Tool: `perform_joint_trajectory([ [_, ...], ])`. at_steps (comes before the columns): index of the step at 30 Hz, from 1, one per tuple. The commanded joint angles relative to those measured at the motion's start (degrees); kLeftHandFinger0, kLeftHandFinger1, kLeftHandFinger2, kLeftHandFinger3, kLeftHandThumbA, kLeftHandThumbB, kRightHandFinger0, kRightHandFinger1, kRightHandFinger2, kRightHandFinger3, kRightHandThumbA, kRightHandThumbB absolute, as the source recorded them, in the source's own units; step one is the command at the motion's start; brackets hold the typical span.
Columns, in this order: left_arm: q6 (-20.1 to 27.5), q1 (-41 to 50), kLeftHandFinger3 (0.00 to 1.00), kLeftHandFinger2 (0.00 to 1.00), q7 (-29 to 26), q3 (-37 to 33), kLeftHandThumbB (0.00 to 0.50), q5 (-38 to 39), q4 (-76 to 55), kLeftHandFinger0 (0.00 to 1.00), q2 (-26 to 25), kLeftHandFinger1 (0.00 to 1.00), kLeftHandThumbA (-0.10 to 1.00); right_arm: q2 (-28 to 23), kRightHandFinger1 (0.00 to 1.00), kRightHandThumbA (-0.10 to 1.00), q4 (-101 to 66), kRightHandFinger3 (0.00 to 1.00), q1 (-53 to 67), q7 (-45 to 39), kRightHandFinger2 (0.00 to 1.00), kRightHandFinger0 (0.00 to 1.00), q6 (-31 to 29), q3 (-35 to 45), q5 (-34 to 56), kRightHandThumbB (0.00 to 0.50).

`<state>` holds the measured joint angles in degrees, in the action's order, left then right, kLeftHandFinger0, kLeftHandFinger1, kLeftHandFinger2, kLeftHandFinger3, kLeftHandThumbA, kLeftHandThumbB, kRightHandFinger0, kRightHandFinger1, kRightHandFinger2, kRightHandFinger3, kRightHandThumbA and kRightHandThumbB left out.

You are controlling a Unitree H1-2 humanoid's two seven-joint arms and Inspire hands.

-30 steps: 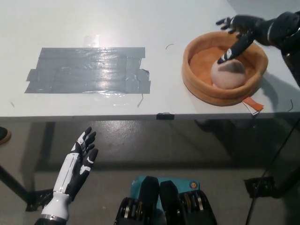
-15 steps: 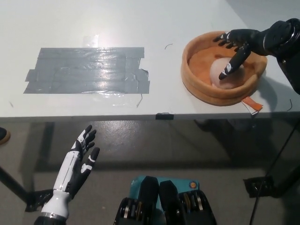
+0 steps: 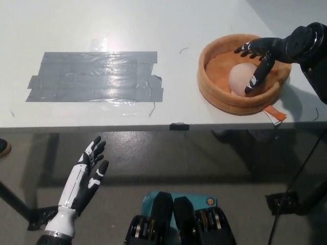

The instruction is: An emotional support dumpling is kept in a soft plate infront in the middle of the desk infront of the robot. The robot extends its right arm to pick up the dumpling and hands it to a person

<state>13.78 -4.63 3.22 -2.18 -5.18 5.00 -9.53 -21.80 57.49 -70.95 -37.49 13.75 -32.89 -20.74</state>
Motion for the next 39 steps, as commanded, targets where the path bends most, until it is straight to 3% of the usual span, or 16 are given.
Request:
perform_joint_trajectory([
  [1,0.8,-1.21,1.0,1.0,0.1,0.68,0.32,0.04,-1.64,1.0,-0.82,1.0,0.86,-0.82,1.0,1.0,0.43,1.0,-2.13,0.24,1.0,1.0,-0.84,-1.01,-3.54,0.387],
  [12,1.1,-1.59,1.0,1.0,0.19,0.92,0.323,0.25,-1.61,1.0,-0.97,1.0,0.87,0.53,1.0,1.0,4.48,1.0,-0.49,2.64,1.0,1.0,-2.99,-0.34,-4.71,0.389],
  [17,0.66,-1.57,1.0,1.0,0.07,0.98,0.329,-0.18,-1.84,1.0,-0.89,1.0,0.88,1.41,1.0,1.0,5.55,1.0,-0.07,4.42,1.0,1.0,-3.71,-0.3,-5.26,0.404],
  [19,0.82,-1.75,1.0,1.0,0.11,1.01,0.323,-0.12,-1.65,1.0,-0.87,1.0,0.88,1.93,1.0,1.0,5.85,1.0,0.0,5.26,1.0,1.0,-3.92,0.09,-5.2,0.432],
  [34,0.15,-2.53,1.0,1.0,0.48,1.18,0.326,0.24,-1.77,1.0,-1.03,1.0,0.88,3.42,1.0,1.0,3.45,1.0,-0.19,8.57,1.0,1.0,-3.84,6.23,-3.41,0.442],
  [39,0.21,-2.56,1.0,1.0,0.69,1.12,0.325,0.46,-1.84,1.0,-1.0,1.0,0.87,3.61,1.0,1.0,3.46,1.0,0.2,8.56,1.0,1.0,-4.04,7.03,-3.49,0.468],
])
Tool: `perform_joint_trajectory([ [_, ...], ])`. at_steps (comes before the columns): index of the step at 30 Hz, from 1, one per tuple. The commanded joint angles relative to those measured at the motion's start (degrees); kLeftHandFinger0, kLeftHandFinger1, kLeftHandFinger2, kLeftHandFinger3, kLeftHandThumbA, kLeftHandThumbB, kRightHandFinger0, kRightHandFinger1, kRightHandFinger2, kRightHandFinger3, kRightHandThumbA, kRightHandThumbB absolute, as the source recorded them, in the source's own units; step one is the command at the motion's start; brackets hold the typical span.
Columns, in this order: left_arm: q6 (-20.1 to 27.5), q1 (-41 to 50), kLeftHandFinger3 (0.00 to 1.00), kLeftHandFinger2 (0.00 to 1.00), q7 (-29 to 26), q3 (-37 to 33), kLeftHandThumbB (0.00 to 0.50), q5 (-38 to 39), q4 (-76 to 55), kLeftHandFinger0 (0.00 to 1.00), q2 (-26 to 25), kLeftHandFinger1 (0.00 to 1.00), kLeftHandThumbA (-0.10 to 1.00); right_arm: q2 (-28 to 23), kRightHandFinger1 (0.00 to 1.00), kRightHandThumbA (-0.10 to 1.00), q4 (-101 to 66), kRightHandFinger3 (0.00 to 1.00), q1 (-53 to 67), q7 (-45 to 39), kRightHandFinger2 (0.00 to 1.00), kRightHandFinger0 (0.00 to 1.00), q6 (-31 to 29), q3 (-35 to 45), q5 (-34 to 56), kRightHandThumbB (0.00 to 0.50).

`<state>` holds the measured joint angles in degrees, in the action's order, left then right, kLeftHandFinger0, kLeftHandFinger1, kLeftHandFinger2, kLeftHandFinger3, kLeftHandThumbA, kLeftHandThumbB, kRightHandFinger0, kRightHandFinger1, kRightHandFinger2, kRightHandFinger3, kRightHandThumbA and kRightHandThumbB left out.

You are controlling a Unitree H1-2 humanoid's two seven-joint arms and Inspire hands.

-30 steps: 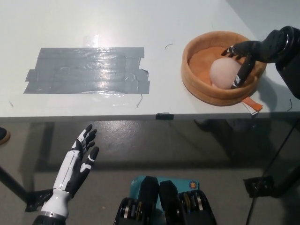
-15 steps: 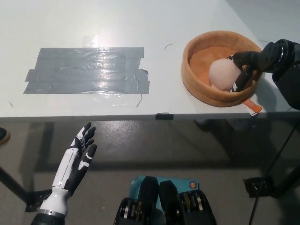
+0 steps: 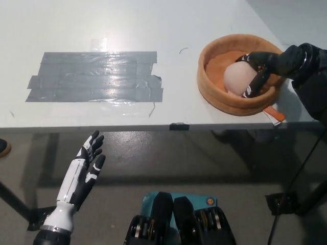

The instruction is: An emotional support dumpling is kept in a soft plate infront in the middle of the desk infront of the robot. The robot extends its right arm to pick up the dumpling and hands it to a person

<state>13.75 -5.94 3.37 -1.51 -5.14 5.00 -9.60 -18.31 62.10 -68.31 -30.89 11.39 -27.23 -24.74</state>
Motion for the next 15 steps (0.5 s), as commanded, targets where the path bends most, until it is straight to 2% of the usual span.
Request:
perform_joint_trajectory([
  [1,0.43,-1.3,1.0,1.0,0.52,0.45,0.326,0.32,-1.7,1.0,-1.02,1.0,0.87,0.17,1.0,1.0,-1.41,1.0,-2.11,2.0,1.0,1.0,-1.66,1.28,0.25,0.474],
  [6,0.3,-1.4,1.0,1.0,0.47,0.41,0.328,0.05,-2.05,1.0,-1.03,1.0,0.87,0.58,1.0,1.0,0.94,1.0,-2.3,2.58,1.0,1.0,-2.91,0.6,-0.61,0.438],
  [8,0.32,-1.51,1.0,1.0,0.38,0.46,0.328,-0.07,-1.98,1.0,-1.03,1.0,0.87,0.61,1.0,0.9,1.91,1.0,-2.27,3.91,1.0,1.0,-4.22,-0.09,-1.49,0.365],
  [9,0.51,-1.55,1.0,1.0,0.39,0.54,0.328,0.15,-1.83,1.0,-0.95,1.0,0.87,0.86,1.0,0.56,2.87,1.0,-2.16,5.87,1.0,0.99,-4.33,-0.67,-2.44,0.207],
  [10,0.59,-1.56,1.0,1.0,0.43,0.59,0.328,0.32,-1.76,1.0,-0.9,1.0,0.87,1.02,1.0,0.38,3.64,1.0,-2.12,6.9,1.0,0.96,-4.44,-1.06,-2.94,0.226],
  [11,0.6,-1.78,1.0,1.0,0.45,0.66,0.33,0.4,-1.64,1.0,-0.91,1.0,0.87,1.23,0.91,-0.01,5.24,0.77,-2.2,8.84,0.89,0.82,-5.32,-1.88,-3.87,0.232],
  [12,0.51,-1.8,1.0,1.0,0.45,0.69,0.332,0.42,-1.66,1.0,-0.89,1.0,0.87,1.29,0.82,-0.08,6.13,0.6,-2.0,10.22,0.74,0.72,-5.84,-2.16,-4.24,0.212],
  [13,0.39,-1.96,1.0,1.0,0.42,0.67,0.334,0.35,-1.62,1.0,-0.83,1.0,0.86,1.25,0.58,-0.1,7.67,0.5,-1.61,12.42,0.45,0.5,-6.7,-2.55,-4.72,0.17],
  [14,0.42,-2.03,1.0,1.0,0.41,0.66,0.334,0.25,-1.59,1.0,-0.84,1.0,0.86,1.22,0.5,-0.1,8.41,0.57,-1.52,13.1,0.49,0.36,-7.04,-2.74,-4.79,0.171],
  [15,0.59,-2.06,1.0,1.0,0.49,0.71,0.332,0.3,-1.58,1.0,-0.96,1.0,0.86,1.02,0.34,-0.1,9.23,0.52,-1.15,13.29,0.37,0.19,-8.0,-2.81,-4.58,0.144],
])
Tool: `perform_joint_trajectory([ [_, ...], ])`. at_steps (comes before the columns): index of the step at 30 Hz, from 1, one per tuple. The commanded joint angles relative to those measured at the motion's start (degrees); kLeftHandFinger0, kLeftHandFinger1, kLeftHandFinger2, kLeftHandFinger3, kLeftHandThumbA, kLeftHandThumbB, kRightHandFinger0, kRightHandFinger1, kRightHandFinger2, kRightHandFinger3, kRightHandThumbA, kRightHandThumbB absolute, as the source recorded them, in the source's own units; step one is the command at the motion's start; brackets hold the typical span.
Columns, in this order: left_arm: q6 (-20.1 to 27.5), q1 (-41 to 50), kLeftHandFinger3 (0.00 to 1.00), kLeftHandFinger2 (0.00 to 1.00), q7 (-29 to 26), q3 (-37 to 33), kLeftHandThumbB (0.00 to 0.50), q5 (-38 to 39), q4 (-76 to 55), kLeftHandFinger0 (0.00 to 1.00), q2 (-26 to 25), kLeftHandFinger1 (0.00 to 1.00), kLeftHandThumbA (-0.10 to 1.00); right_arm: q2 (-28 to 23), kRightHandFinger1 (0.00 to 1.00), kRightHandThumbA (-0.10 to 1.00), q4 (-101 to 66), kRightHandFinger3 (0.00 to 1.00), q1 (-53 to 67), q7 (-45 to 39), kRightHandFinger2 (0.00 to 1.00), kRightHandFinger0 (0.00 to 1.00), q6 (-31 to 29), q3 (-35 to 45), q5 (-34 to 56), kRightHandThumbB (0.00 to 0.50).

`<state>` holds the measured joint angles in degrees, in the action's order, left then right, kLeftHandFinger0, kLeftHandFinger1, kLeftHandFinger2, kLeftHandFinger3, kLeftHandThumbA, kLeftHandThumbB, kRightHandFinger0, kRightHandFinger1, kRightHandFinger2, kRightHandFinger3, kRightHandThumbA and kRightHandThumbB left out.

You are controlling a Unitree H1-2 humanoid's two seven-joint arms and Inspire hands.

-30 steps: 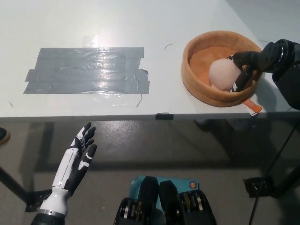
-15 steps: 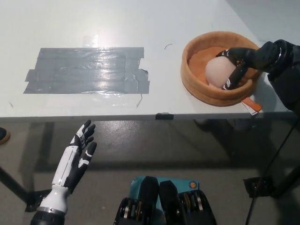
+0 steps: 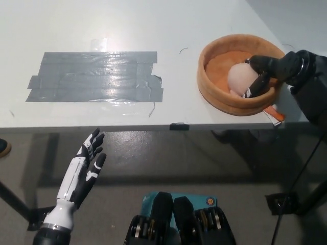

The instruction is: An emotional support dumpling is kept in a soft plate infront in the middle of the desk infront of the robot. The robot extends its right arm to pick up the dumpling and hands it to a person

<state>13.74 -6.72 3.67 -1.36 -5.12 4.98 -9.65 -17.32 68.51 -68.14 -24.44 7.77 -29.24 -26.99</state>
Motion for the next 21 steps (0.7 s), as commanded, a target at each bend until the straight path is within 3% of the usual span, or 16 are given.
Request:
perform_joint_trajectory([
  [1,0.69,-1.31,1.0,1.0,0.19,0.57,0.331,0.2,-1.62,1.0,-0.97,1.0,0.86,-0.22,0.29,-0.1,3.68,0.65,-0.88,6.71,0.57,0.01,-4.97,-1.18,-2.5,0.131],
  [2,0.68,-1.42,1.0,1.0,0.24,0.6,0.331,0.19,-1.57,1.0,-1.06,1.0,0.86,-0.22,0.4,-0.1,5.05,0.78,-0.73,6.9,0.76,0.02,-4.98,-1.16,-2.36,0.137],
  [3,0.58,-1.44,1.0,1.0,0.32,0.61,0.33,0.26,-1.7,1.0,-1.12,1.0,0.86,-0.45,0.61,-0.1,6.18,0.93,-0.16,7.48,0.96,0.16,-5.29,-0.88,-2.02,0.115],
  [6,0.2,-1.41,1.0,1.0,0.33,0.64,0.329,0.15,-1.8,1.0,-1.09,1.0,0.86,-0.79,0.85,-0.1,7.44,1.0,0.37,8.77,1.0,0.33,-6.21,-0.03,-1.13,0.142],
  [7,0.15,-1.44,1.0,1.0,0.32,0.65,0.329,0.11,-1.73,1.0,-1.05,1.0,0.86,-0.92,0.87,-0.1,7.76,0.96,0.59,9.49,1.0,0.4,-6.79,0.39,-0.74,0.146],
  [9,0.06,-1.93,1.0,1.0,0.38,0.7,0.332,0.02,-1.71,1.0,-1.21,1.0,0.87,-1.47,1.0,-0.1,7.22,1.0,0.3,11.09,1.0,0.64,-7.71,1.64,0.17,0.102],
  [10,0.05,-1.99,1.0,1.0,0.38,0.75,0.332,0.15,-1.64,1.0,-1.16,1.0,0.87,-1.49,1.0,-0.1,7.26,0.94,0.13,11.57,1.0,0.71,-7.88,1.65,0.03,0.109],
  [11,-0.08,-1.98,1.0,1.0,0.49,0.76,0.332,0.31,-1.7,1.0,-1.15,1.0,0.87,-1.59,0.94,-0.1,7.09,0.55,0.19,12.87,0.83,0.69,-8.91,2.92,1.01,0.107],
  [12,-0.13,-2.05,1.0,1.0,0.49,0.78,0.332,0.32,-1.69,1.0,-1.14,1.0,0.87,-1.74,0.74,-0.1,6.79,0.49,0.17,13.59,0.69,0.45,-9.78,4.05,1.99,0.127],
  [13,0.02,-2.2,1.0,1.0,0.42,0.79,0.331,0.15,-1.49,1.0,-1.15,1.0,0.87,-1.94,0.46,-0.1,5.77,0.45,-0.08,13.8,0.48,0.17,-10.57,6.58,4.13,0.154],
  [14,0.04,-2.52,1.0,1.0,0.41,0.79,0.33,0.1,-1.31,1.0,-1.16,1.0,0.87,-2.03,0.44,-0.1,5.57,0.54,-0.35,13.77,0.58,0.07,-10.67,7.4,4.63,0.168],
  [15,0.13,-2.9,1.0,1.0,0.32,0.84,0.329,0.04,-1.09,1.0,-1.13,1.0,0.87,-2.11,0.58,-0.1,4.1,0.74,-0.98,14.77,0.84,0.08,-10.35,9.51,5.84,0.181],
  [16,0.19,-3.44,1.0,1.0,0.21,0.9,0.329,-0.07,-0.83,1.0,-1.11,1.0,0.87,-2.33,0.65,-0.1,2.6,0.91,-1.62,15.72,0.94,0.14,-10.96,11.31,6.64,0.17],
  [18,0.2,-4.64,1.0,1.0,0.15,0.96,0.33,-0.18,-0.3,1.0,-1.15,1.0,0.88,-2.9,0.69,-0.1,-1.59,0.92,-2.08,15.57,0.95,0.24,-11.82,15.81,9.35,0.161],
  [21,0.44,-5.64,1.0,1.0,0.47,0.84,0.322,0.13,0.28,1.0,-1.13,1.0,0.89,-3.57,0.68,-0.1,-11.47,0.94,-0.72,14.3,0.94,0.25,-10.37,21.74,12.54,0.14],
])
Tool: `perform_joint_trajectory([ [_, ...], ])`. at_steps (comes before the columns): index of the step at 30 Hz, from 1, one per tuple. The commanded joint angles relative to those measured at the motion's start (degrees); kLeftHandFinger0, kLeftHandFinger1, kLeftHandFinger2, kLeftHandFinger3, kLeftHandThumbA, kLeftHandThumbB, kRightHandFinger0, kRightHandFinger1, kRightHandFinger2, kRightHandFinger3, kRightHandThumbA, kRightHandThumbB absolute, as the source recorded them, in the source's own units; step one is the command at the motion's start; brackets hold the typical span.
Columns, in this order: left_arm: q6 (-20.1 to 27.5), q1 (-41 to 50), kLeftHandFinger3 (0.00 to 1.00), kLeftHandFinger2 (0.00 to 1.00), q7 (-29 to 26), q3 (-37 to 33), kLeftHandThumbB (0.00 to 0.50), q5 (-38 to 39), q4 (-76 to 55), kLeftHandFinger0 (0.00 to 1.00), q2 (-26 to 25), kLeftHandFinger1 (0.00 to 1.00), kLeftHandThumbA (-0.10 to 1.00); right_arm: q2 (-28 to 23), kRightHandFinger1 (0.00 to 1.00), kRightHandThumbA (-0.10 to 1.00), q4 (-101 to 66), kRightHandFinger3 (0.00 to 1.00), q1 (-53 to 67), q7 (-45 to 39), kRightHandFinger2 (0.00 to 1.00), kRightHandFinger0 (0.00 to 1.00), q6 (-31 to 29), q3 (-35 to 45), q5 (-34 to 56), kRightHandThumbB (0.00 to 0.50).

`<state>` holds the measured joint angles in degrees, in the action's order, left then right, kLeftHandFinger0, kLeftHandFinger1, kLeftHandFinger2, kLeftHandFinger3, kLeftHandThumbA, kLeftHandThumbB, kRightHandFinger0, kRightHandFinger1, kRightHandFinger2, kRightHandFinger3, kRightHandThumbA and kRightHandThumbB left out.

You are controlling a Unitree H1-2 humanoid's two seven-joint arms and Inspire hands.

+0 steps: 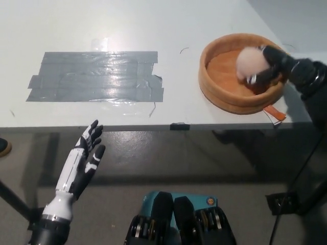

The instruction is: An emotional support dumpling is kept in a soft plate infront in the middle of the desk infront of the robot. The robot extends its right arm to pick up the dumpling and hands it to a person

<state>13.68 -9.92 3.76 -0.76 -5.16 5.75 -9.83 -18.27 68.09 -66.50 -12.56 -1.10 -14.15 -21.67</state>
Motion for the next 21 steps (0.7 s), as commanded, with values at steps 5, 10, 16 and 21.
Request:
perform_joint_trajectory([
  [5,0.01,-2.96,1.0,1.0,0.56,0.05,0.324,0.02,-0.4,1.0,-0.97,1.0,0.89,-2.5,0.79,-0.1,-32.59,1.0,2.65,-0.18,1.0,0.38,5.38,13.25,11.24,0.163],
  [10,0.0,-3.17,1.0,1.0,0.77,0.12,0.319,0.28,-0.25,1.0,-1.17,1.0,0.89,-0.88,0.65,-0.1,-49.79,0.97,5.92,-4.3,0.98,0.24,12.38,17.91,18.43,0.137],
  [16,0.16,-2.09,1.0,1.0,0.54,-0.12,0.324,-0.19,-0.3,1.0,-0.88,1.0,0.9,1.54,0.61,-0.1,-55.21,0.89,6.66,-4.53,0.88,0.21,15.06,17.09,17.82,0.167],
  [21,0.45,-1.33,1.0,1.0,0.58,-0.28,0.313,-0.28,-0.4,1.0,-0.8,1.0,0.89,3.47,0.73,-0.1,-54.6,0.96,7.22,-3.11,1.0,0.27,14.74,12.67,11.7,0.164],
])
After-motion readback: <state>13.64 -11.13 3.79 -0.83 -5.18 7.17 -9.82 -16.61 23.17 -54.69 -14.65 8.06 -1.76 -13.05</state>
